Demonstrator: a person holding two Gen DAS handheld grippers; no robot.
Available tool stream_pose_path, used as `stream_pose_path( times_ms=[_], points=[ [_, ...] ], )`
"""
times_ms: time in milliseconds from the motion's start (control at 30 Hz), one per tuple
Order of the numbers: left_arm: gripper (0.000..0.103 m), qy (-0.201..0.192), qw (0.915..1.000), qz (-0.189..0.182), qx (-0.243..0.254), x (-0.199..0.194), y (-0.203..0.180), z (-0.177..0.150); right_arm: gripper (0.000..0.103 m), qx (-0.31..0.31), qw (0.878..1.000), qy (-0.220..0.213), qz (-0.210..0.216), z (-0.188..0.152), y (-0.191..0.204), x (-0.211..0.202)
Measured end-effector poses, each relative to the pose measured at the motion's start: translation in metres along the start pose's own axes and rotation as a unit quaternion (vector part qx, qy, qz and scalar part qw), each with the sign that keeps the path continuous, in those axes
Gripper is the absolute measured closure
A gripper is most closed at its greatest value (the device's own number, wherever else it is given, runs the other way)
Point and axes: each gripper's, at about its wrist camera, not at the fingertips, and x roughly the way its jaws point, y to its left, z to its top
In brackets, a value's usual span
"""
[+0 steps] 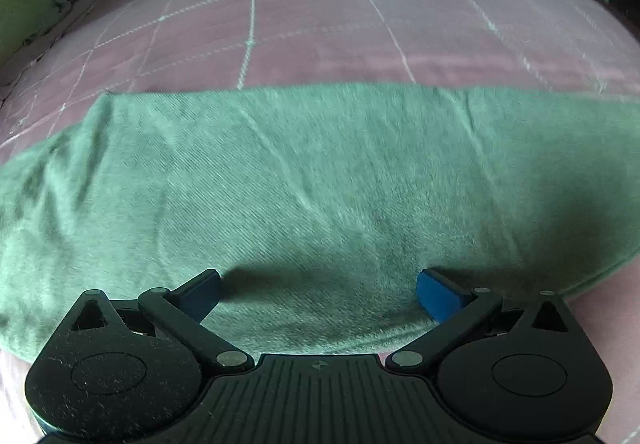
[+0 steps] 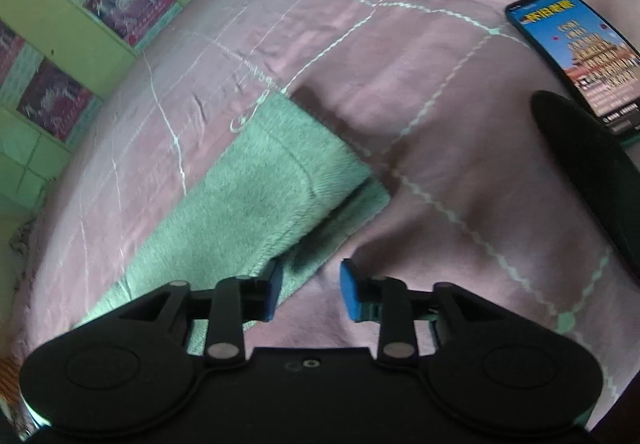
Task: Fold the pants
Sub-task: 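Move the right gripper toward the folded corner of the pants, then grasp the pant cuff corner with the right gripper and lift it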
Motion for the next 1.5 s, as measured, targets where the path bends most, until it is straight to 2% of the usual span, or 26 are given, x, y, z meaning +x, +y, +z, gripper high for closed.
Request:
stream_pose_path(
  times_ms=[200, 333, 400, 467, 667, 733, 800, 1000, 1033, 1067, 1100, 1133, 1233, 1267, 1300, 1400, 1433, 1500],
  points=[
    [0.0, -0.002, 1.0, -0.002, -0.002, 0.0, 0.003, -0.002, 0.058, 0.056, 0.998, -0.007, 0.037, 0.009, -0.009, 0.008],
    [0.0, -0.006, 1.0, 0.002, 0.0, 0.0, 0.001, -0.003, 0.055, 0.059, 0.998, -0.009, 0.036, 0.007, -0.009, 0.009],
    [0.0, -0.008, 1.0, 0.002, 0.003, -0.001, 0.001, -0.004, 0.043, 0.068, 0.997, -0.018, 0.042, 0.006, -0.011, 0.005],
    [0.0, -0.008, 0.9999, 0.004, 0.004, -0.001, 0.0, -0.004, 0.038, 0.066, 0.997, -0.029, 0.036, 0.004, -0.012, 0.002],
    [0.0, -0.008, 0.9999, 0.003, 0.007, -0.002, 0.001, -0.004, 0.039, 0.068, 0.997, -0.026, 0.031, 0.011, -0.002, 0.019],
    [0.0, -0.005, 1.0, -0.002, 0.007, -0.001, 0.003, -0.003, 0.037, 0.074, 0.996, -0.025, 0.04, 0.011, -0.001, 0.015],
    [0.0, -0.008, 0.9999, 0.0, 0.011, 0.0, 0.002, -0.003, 0.031, 0.063, 0.997, -0.032, 0.041, 0.006, -0.006, 0.007],
    [0.0, -0.015, 0.9998, 0.004, 0.009, -0.001, 0.0, -0.005, 0.031, 0.072, 0.996, -0.019, 0.052, -0.005, -0.021, 0.001],
    [0.0, -0.015, 0.9998, 0.004, 0.01, -0.001, 0.0, -0.005, 0.033, 0.065, 0.997, -0.02, 0.047, -0.005, -0.018, 0.004],
    [0.0, -0.015, 0.9998, 0.004, 0.009, -0.001, 0.0, -0.005, 0.039, 0.058, 0.997, -0.022, 0.04, -0.004, -0.014, 0.008],
    [0.0, -0.015, 0.9998, 0.004, 0.01, -0.001, 0.0, -0.005, 0.053, 0.05, 0.998, -0.026, 0.035, -0.002, -0.008, 0.012],
    [0.0, -0.015, 0.9998, 0.004, 0.01, -0.001, 0.0, -0.005, 0.061, 0.044, 0.998, -0.029, 0.031, 0.0, -0.003, 0.017],
    [0.0, -0.016, 0.9998, 0.007, 0.011, -0.001, -0.001, -0.006, 0.078, 0.032, 0.999, -0.038, 0.013, 0.01, 0.009, 0.029],
    [0.0, -0.017, 0.9997, 0.011, 0.014, -0.001, -0.002, -0.006, 0.088, 0.029, 0.999, -0.039, 0.008, 0.012, 0.012, 0.033],
    [0.0, -0.017, 0.9996, 0.017, 0.016, -0.002, -0.005, -0.007, 0.093, 0.031, 0.999, -0.041, 0.01, 0.013, 0.013, 0.033],
    [0.0, -0.02, 0.9988, 0.04, 0.019, -0.002, -0.014, -0.008, 0.093, 0.016, 0.997, -0.072, 0.036, 0.005, 0.02, 0.013],
    [0.0, -0.019, 0.9983, 0.048, 0.027, -0.002, -0.018, -0.007, 0.093, -0.008, 0.997, -0.077, 0.025, 0.004, 0.027, 0.011],
    [0.0, -0.011, 0.9976, 0.052, 0.045, -0.003, -0.022, -0.001, 0.094, -0.03, 0.998, -0.051, -0.019, 0.005, 0.034, 0.02]
  ],
)
